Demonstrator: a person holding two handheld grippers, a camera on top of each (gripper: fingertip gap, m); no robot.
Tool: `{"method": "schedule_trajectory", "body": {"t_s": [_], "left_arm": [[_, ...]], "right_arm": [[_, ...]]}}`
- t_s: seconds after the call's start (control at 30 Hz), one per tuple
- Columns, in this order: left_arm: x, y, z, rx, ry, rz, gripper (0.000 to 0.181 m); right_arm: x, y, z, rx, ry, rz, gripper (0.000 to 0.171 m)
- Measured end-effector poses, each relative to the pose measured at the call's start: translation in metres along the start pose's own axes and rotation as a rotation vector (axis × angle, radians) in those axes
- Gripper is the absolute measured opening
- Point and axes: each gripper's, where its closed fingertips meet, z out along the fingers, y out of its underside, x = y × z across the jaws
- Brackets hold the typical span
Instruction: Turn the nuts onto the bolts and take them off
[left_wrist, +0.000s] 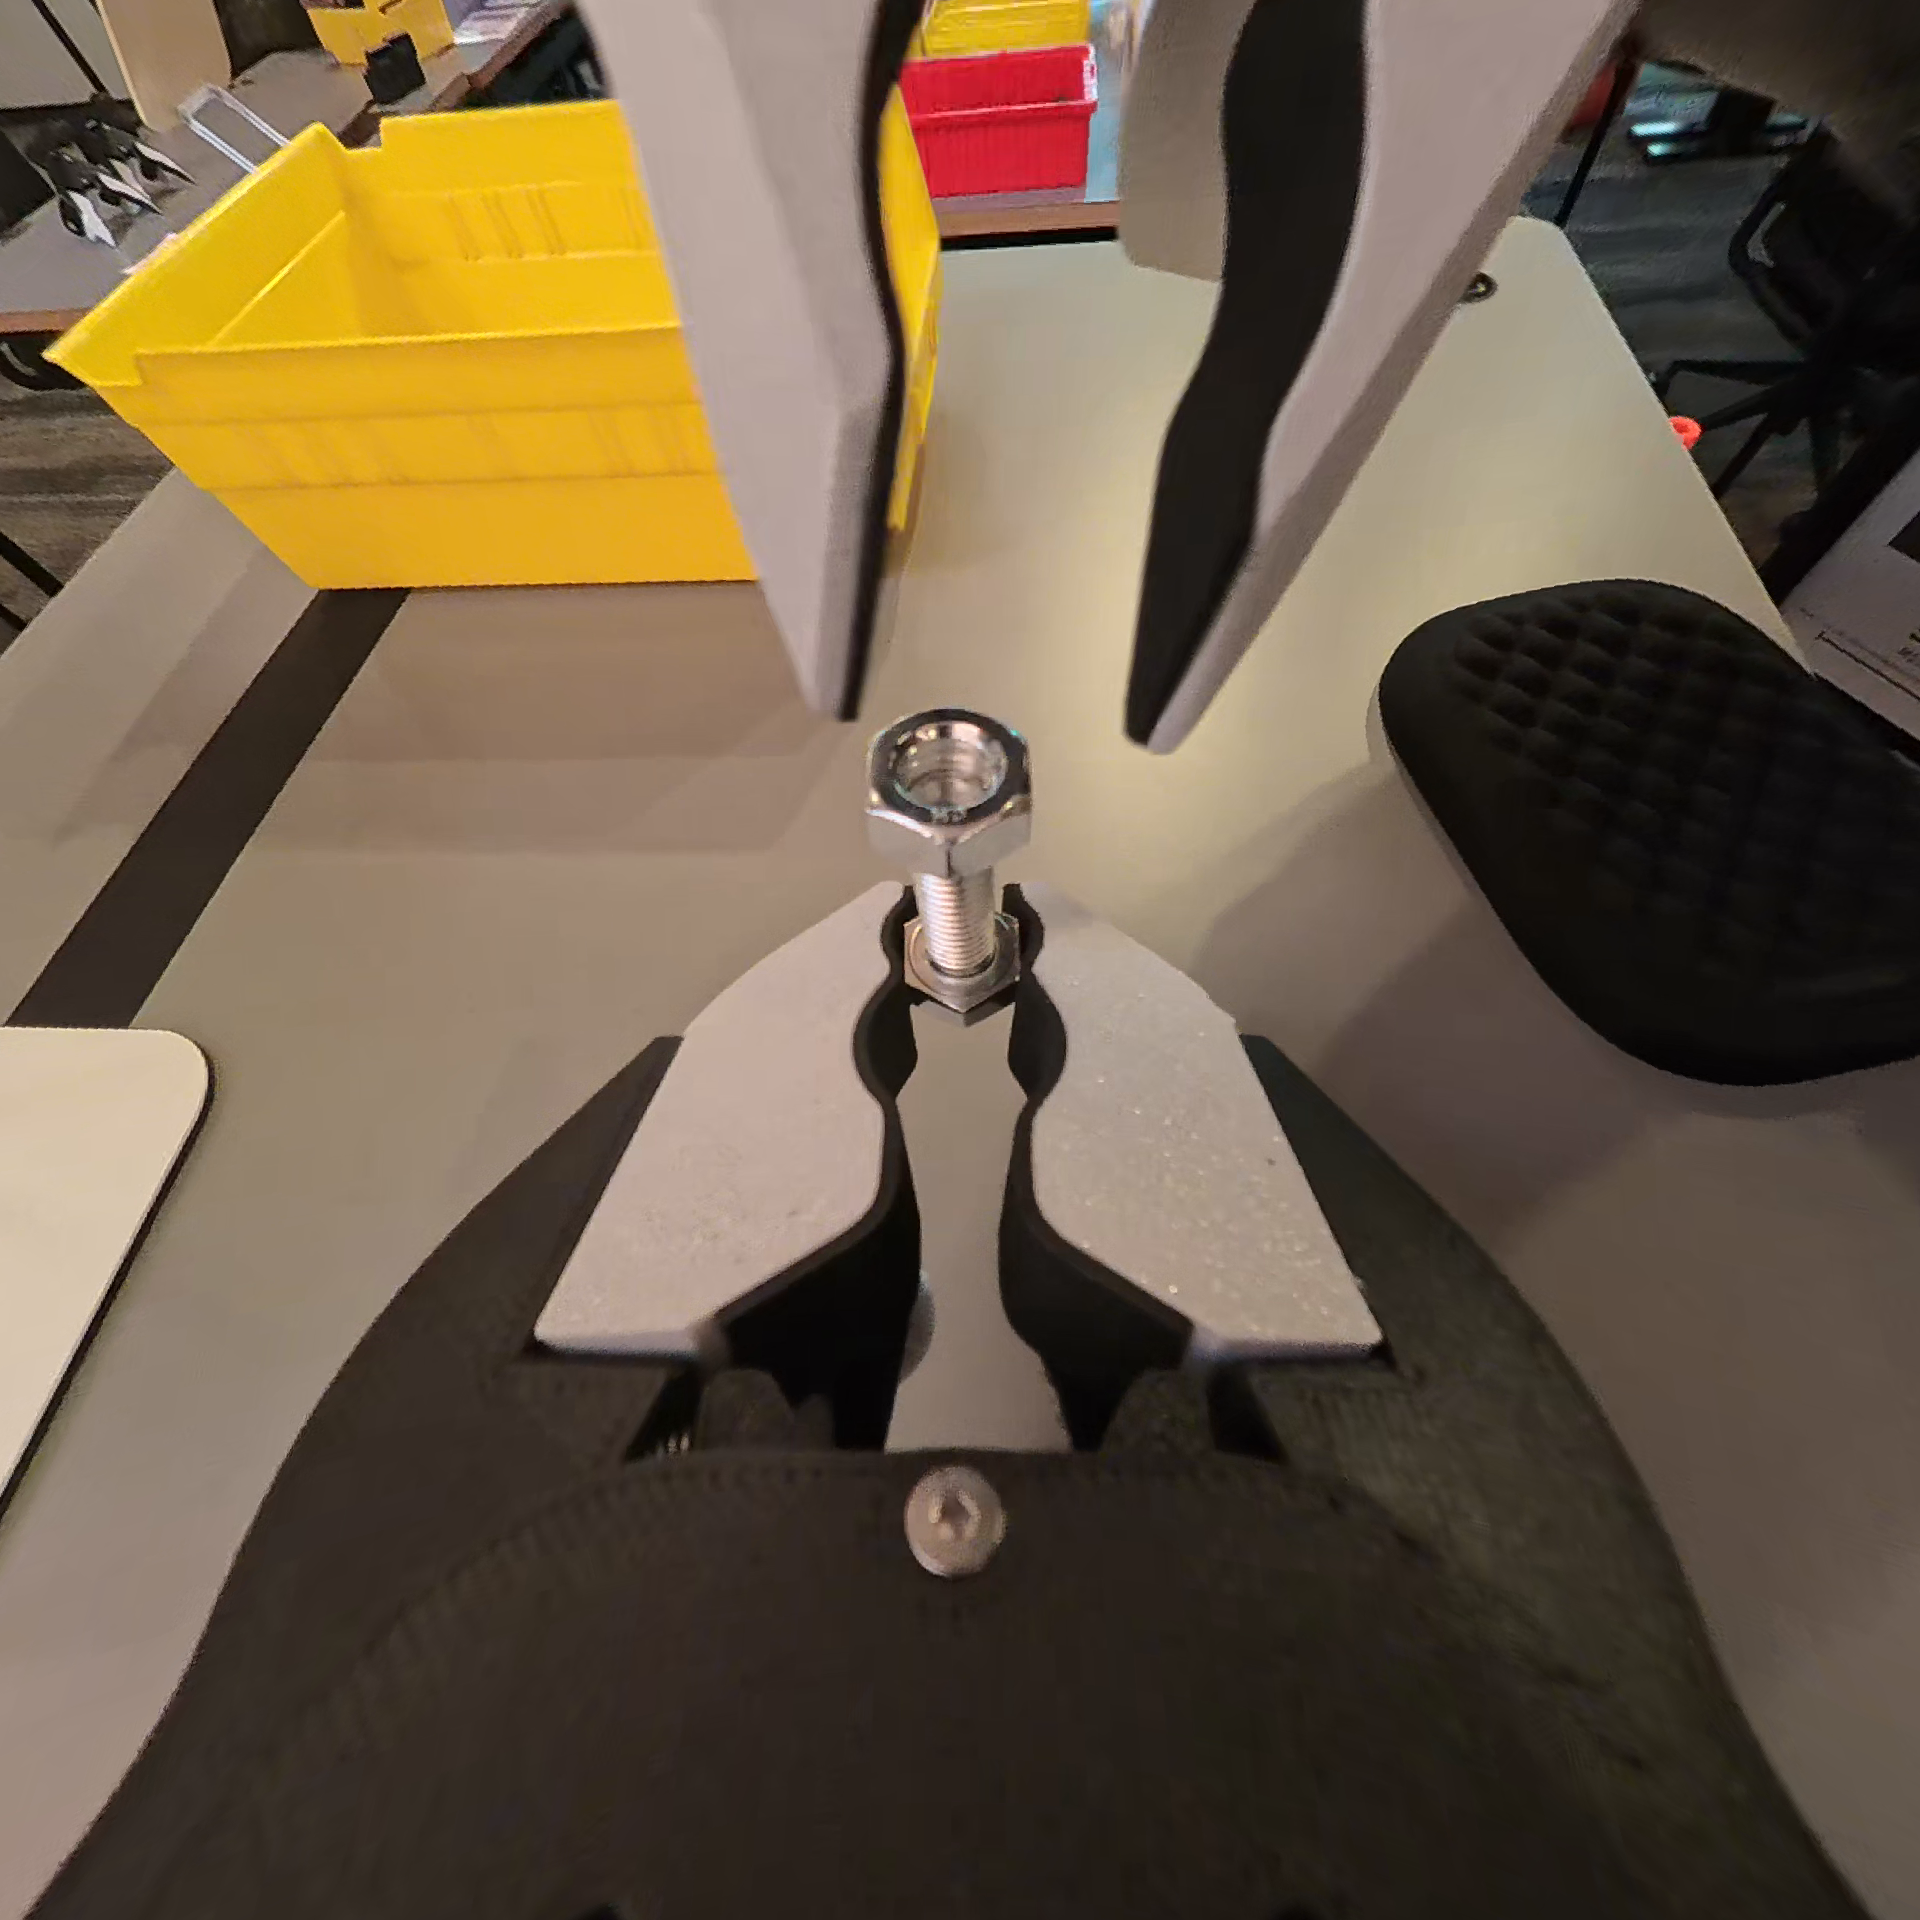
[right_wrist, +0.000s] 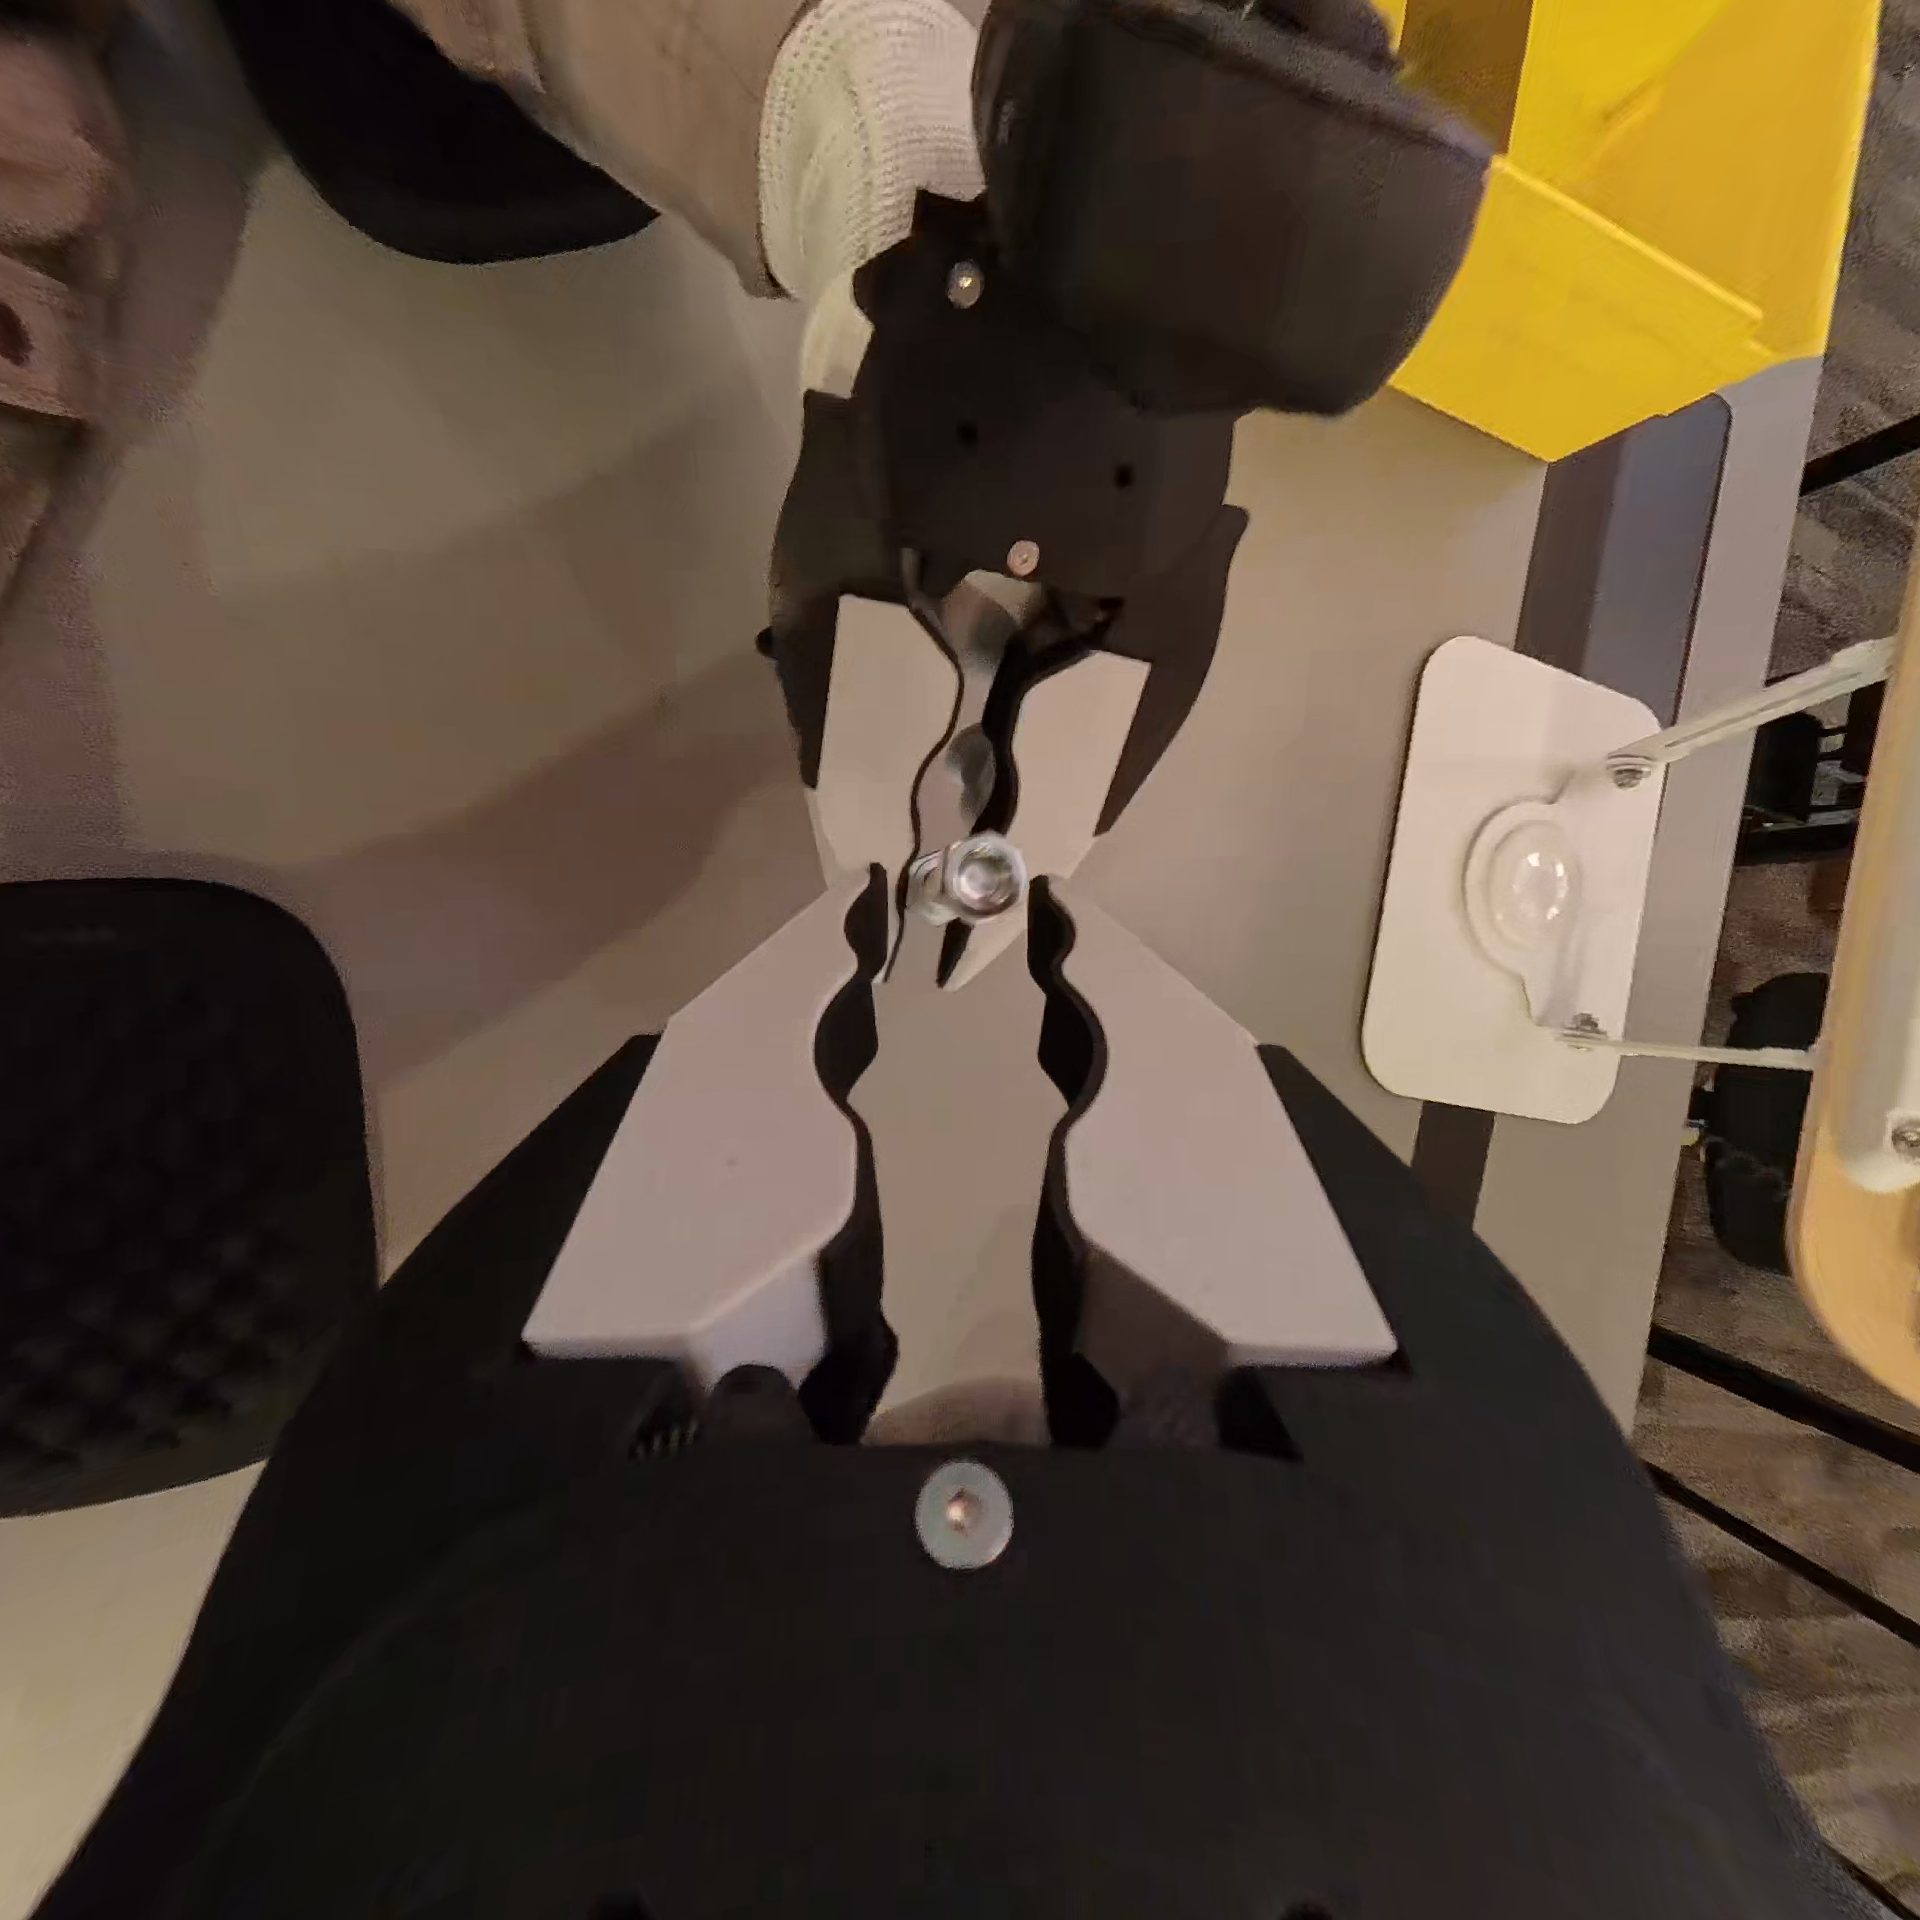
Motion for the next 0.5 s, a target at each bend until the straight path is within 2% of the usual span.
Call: {"method": "schedule_trajectory", "body": {"t_s": [0.03, 0.2, 0.3, 0.5], "left_arm": [[0.0, 0.0, 0.0, -0.001, 0.0, 0.002, 0.014], [0.0, -0.001, -0.001, 0.001, -0.001, 0.004, 0.014], [-0.002, 0.0, -0.001, -0.005, -0.013, 0.007, 0.014], [-0.008, 0.001, -0.001, -0.008, -0.046, 0.0, 0.014]], "right_arm": [[0.002, -0.001, 0.001, -0.014, -0.003, -0.015, 0.025], [0.003, 0.001, 0.006, -0.079, -0.056, -0.05, 0.022], [0.004, 0.004, 0.009, -0.108, -0.068, -0.04, 0.016], [0.008, 0.006, 0.011, -0.114, -0.051, 0.024, 0.015]]}}
